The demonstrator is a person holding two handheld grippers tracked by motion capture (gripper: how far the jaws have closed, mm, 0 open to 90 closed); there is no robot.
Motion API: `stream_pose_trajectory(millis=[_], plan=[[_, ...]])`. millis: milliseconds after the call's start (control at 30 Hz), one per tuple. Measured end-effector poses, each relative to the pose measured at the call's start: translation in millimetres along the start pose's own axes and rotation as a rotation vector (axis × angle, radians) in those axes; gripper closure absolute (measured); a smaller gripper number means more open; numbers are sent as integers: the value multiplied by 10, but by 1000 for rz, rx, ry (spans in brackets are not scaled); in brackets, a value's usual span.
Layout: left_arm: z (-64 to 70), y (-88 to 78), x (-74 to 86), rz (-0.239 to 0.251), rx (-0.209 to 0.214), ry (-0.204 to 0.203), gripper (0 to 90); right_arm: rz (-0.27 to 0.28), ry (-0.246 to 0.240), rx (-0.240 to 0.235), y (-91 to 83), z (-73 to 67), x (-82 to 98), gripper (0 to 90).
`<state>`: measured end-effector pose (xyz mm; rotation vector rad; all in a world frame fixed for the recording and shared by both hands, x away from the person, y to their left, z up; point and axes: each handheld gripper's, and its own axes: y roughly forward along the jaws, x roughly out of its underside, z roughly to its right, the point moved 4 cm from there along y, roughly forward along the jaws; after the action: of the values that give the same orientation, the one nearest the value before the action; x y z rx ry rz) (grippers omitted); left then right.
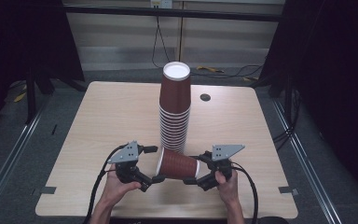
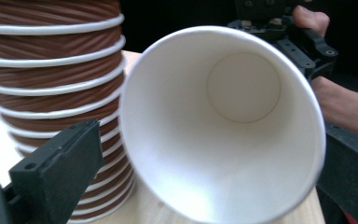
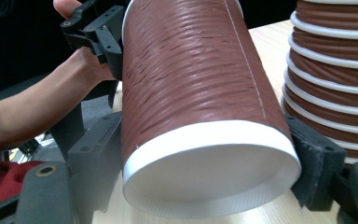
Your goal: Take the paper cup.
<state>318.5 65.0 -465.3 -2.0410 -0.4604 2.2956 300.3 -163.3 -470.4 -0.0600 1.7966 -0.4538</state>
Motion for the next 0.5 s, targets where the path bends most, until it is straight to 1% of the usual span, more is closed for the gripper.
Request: stream_pose_trajectory(millis=[133, 167, 200, 233, 267, 300, 367, 400, 500], plan=[[8, 44, 4, 3, 16, -3, 2, -9, -5, -10, 23, -12, -5, 221], [9, 53, 3, 1, 9, -5, 4, -11, -7, -11, 28, -15, -5, 221], [8, 59, 2, 8, 25, -7, 4, -12, -6, -11, 31, -16, -4, 221], [11, 66, -2, 11, 29, -10, 8, -13, -7, -10, 33, -14, -4, 221], [12, 72, -7, 11, 17, -8, 14, -13, -7, -10, 35, -14, -4, 221], [15, 82, -12, 19, 33, -8, 13, -13, -8, -13, 39, -13, -6, 221], [20, 101, -14, 21, 32, -12, 7, -16, -9, -15, 47, -15, -7, 221], [23, 105, -12, 9, 19, -8, 5, -20, -12, -17, 53, -14, -4, 221], [26, 114, -11, 20, 32, -17, 1, -21, -14, -18, 57, -16, 3, 221]])
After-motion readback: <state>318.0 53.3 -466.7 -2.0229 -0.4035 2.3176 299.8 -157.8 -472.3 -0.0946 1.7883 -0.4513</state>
